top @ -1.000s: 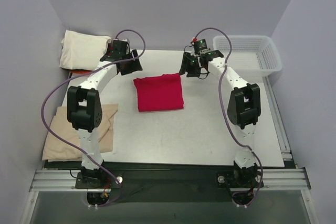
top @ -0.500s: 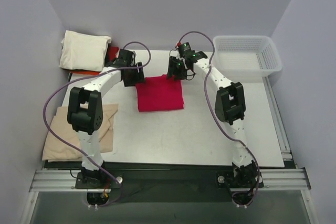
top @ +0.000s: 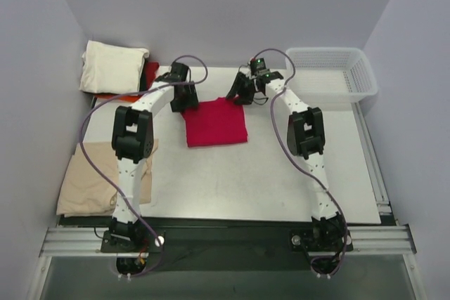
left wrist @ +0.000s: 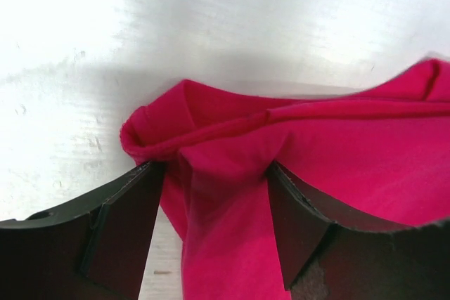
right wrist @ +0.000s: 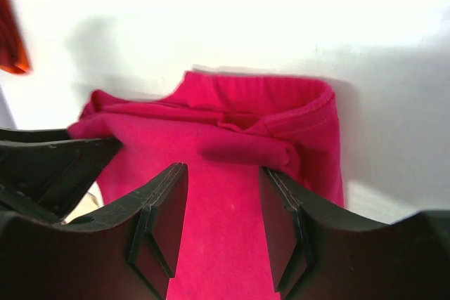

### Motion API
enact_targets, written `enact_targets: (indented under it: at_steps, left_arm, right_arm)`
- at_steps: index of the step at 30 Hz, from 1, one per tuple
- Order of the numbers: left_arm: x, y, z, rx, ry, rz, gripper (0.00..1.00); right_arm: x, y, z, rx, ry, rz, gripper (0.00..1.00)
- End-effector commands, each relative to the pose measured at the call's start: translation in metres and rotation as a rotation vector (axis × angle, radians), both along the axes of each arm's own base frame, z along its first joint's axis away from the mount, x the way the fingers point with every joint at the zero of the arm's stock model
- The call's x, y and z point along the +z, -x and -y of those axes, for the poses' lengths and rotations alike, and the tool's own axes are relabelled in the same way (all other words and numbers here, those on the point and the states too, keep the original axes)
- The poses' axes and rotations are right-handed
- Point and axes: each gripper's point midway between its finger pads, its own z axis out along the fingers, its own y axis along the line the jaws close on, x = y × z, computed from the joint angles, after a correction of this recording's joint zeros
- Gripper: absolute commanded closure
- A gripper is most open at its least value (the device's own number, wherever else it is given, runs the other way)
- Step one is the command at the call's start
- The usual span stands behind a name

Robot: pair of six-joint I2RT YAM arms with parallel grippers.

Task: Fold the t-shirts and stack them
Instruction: Smooth out wrinkles on the folded tshirt, then put the neatly folded tshirt into the corner of the board with the left arm

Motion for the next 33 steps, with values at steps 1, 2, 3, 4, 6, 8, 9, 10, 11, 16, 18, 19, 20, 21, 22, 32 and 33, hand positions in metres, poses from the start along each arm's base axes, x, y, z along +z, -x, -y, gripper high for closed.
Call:
enact_targets:
  at_steps: [1,2,3,4,6,8,9,10,11,16,18,19,20,21,22,32,33]
  left_arm:
    - [0.004,-0.017,-0.01,0.054,-0.076,0.01,0.29]
    - [-0.005,-0.02,-0.015,0.067,-0.108,0.002,0.29]
    - [0.005,-0.03,-0.015,0.077,-0.111,0.029,0.29]
    - [0.0,-0.029,-0.019,0.085,-0.134,0.012,0.29]
    - [0.013,-0.038,-0.023,0.103,-0.15,0.048,0.29]
    - [0.029,-0.047,-0.024,0.098,-0.14,0.1,0.29]
    - [0.037,-0.053,-0.023,0.093,-0.132,0.138,0.28]
    - [0.053,-0.055,-0.021,0.084,-0.102,0.17,0.28]
    - [0.061,-0.058,-0.02,0.074,-0.079,0.192,0.28]
    - [0.114,-0.062,-0.004,-0.023,0.016,0.315,0.25]
    - [0.117,-0.056,-0.005,-0.045,0.005,0.295,0.24]
    - [0.119,-0.052,-0.006,-0.051,0.004,0.286,0.24]
    - [0.12,-0.048,-0.009,-0.051,-0.007,0.271,0.23]
    - [0.113,-0.038,-0.012,-0.05,-0.021,0.227,0.23]
    - [0.112,-0.033,-0.017,-0.035,-0.037,0.213,0.23]
    - [0.066,0.038,-0.026,0.048,0.026,0.077,0.22]
    - [0.056,0.044,-0.021,0.036,0.065,0.052,0.22]
  right_arm:
    - [0.046,-0.029,-0.001,-0.045,-0.112,0.112,0.55]
    - [0.056,-0.033,0.002,-0.052,-0.119,0.135,0.55]
    - [0.063,-0.036,0.002,-0.056,-0.125,0.152,0.55]
    - [0.07,-0.038,0.004,-0.056,-0.135,0.171,0.55]
    - [0.088,-0.04,0.008,-0.053,-0.144,0.206,0.55]
    - [0.108,-0.038,0.013,-0.041,-0.14,0.245,0.55]
    - [0.114,-0.036,0.016,-0.038,-0.136,0.256,0.54]
    - [0.12,-0.034,0.019,-0.033,-0.131,0.269,0.54]
    - [0.13,-0.028,0.022,-0.019,-0.121,0.289,0.54]
    - [0.154,-0.002,0.033,-0.001,-0.081,0.326,0.54]
    - [0.144,0.009,0.038,0.006,-0.058,0.303,0.54]
    - [0.143,0.015,0.039,0.013,-0.046,0.297,0.54]
    - [0.149,0.021,0.041,0.014,-0.037,0.306,0.54]
    - [0.146,0.025,0.045,0.016,-0.006,0.305,0.54]
    - [0.136,0.034,0.047,0.022,0.017,0.281,0.54]
    - [0.127,0.086,0.053,0.081,0.141,0.256,0.53]
    - [0.125,0.089,0.05,0.087,0.139,0.252,0.53]
